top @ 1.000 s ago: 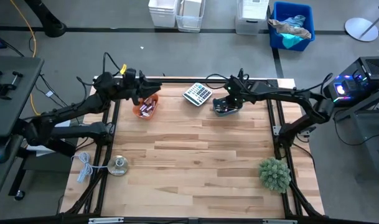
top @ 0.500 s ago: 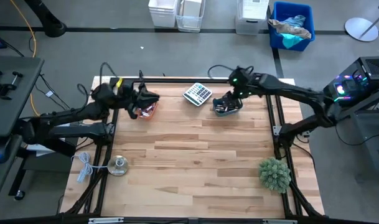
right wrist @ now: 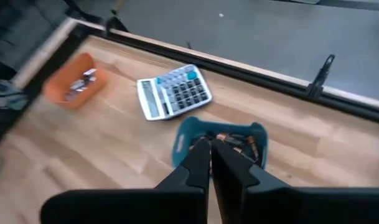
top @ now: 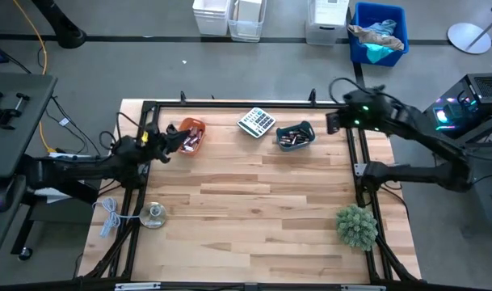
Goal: Sort batteries
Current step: Return to Home Position
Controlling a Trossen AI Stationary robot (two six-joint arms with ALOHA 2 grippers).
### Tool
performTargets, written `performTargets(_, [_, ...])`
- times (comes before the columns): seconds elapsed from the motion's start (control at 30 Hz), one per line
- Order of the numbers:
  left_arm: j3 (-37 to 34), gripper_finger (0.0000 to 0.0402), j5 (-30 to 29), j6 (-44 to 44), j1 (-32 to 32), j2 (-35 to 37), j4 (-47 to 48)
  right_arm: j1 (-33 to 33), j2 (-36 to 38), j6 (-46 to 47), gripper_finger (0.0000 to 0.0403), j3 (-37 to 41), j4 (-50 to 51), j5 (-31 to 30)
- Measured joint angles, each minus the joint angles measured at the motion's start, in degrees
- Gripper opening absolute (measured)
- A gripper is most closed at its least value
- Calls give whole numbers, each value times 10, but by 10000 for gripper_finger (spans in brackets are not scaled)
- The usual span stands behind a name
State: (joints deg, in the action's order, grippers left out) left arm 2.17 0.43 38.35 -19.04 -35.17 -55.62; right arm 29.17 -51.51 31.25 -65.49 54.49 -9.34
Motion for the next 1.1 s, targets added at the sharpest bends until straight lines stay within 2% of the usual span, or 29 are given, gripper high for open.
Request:
performTargets(0.27, [-16, 0, -157, -37, 132, -9, 47, -80, 113, 51, 1, 11, 13, 20])
performTargets(0.37, [-16, 0, -206, -68, 160, -8, 30, -120, 155, 63, 1, 57, -28, 33])
performTargets(0.43, [-15, 0, -216, -80, 166, -3, 3, -146, 186, 77, 1, 112, -73, 40])
performTargets(0.57, [-15, 0, -217, -74, 166, 8, -11, -193, 247, 107, 0, 261, -230, 50])
performTargets(0.77, [-15, 0, -198, -71, 166, 15, -11, -235, 279, 102, 0, 471, -646, 79])
performTargets(0.83, [-15, 0, -198, -71, 166, 13, -8, -246, 275, 88, 0, 516, -741, 81])
performTargets(0.93, [-15, 0, -198, -71, 166, 11, 1, -259, 272, 74, 0, 565, -811, 81])
performTargets(1.1, [-15, 0, -197, -71, 166, 11, 6, -263, 272, 37, 0, 615, -849, 82])
